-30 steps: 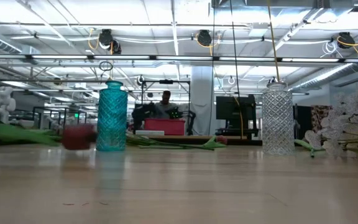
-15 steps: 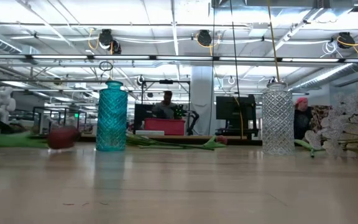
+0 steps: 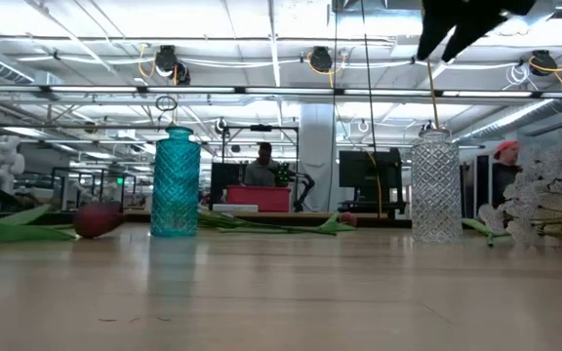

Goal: Sort flowers into vase by color
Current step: Move the right red tulip to the bottom left of the table

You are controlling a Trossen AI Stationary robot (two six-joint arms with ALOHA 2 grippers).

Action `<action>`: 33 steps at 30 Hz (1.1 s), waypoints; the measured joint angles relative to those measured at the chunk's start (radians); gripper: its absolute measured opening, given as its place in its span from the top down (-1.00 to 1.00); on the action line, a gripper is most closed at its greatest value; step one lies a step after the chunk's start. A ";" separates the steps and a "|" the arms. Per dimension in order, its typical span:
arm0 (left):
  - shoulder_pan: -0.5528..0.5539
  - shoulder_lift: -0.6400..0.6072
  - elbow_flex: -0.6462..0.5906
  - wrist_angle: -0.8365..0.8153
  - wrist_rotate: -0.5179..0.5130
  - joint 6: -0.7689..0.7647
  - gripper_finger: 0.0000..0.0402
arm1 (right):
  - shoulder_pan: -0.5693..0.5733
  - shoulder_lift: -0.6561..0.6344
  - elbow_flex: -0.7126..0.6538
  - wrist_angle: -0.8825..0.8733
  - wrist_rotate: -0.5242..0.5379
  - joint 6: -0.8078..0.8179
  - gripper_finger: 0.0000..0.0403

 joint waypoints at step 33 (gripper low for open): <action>-0.019 -0.003 0.125 -0.178 -0.104 0.293 0.11 | -0.392 -0.137 -0.691 0.599 -0.249 0.302 -0.07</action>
